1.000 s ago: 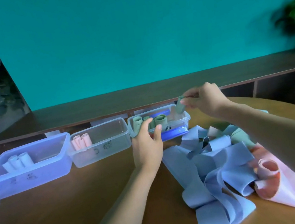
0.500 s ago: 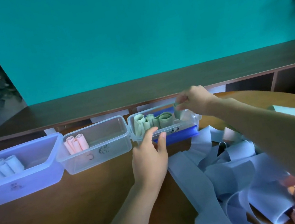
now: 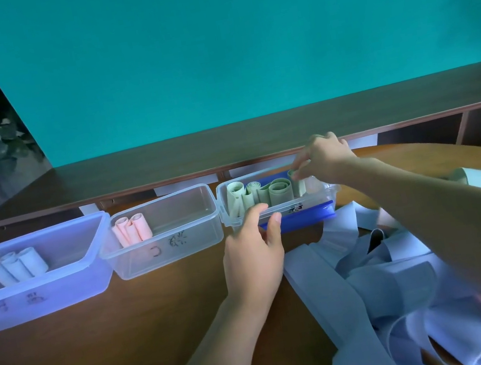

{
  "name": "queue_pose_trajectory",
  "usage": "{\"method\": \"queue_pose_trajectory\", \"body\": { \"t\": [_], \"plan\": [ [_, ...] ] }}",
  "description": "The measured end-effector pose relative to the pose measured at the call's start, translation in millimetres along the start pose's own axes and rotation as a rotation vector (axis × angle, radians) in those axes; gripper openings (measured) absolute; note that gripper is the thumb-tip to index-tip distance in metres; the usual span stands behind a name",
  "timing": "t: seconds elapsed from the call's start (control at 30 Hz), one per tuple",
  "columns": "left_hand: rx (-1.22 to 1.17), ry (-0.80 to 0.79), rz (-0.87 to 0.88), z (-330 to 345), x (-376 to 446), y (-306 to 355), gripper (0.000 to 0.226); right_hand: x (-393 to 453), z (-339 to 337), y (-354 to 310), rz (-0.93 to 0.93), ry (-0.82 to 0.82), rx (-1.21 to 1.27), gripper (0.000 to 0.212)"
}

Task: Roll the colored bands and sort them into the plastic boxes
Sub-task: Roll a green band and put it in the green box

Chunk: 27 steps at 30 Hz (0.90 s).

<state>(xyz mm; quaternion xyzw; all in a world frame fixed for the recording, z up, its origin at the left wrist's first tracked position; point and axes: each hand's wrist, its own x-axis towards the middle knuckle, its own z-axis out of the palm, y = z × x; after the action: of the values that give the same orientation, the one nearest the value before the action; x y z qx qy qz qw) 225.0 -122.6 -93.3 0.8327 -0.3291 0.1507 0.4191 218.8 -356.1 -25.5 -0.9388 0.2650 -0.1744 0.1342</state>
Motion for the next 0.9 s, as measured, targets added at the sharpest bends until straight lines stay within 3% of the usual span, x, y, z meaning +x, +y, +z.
{"method": "queue_pose_trajectory", "body": {
  "t": [0.2, 0.9],
  "plan": [
    [-0.015, -0.001, 0.013, -1, -1, -2, 0.041, -1, -3, -13, 0.038, 0.004, -0.090, 0.033],
    [-0.013, -0.019, 0.032, 0, -1, -5, 0.047, 8, -6, 4, 0.025, -0.081, -0.022, 0.023]
  ]
}}
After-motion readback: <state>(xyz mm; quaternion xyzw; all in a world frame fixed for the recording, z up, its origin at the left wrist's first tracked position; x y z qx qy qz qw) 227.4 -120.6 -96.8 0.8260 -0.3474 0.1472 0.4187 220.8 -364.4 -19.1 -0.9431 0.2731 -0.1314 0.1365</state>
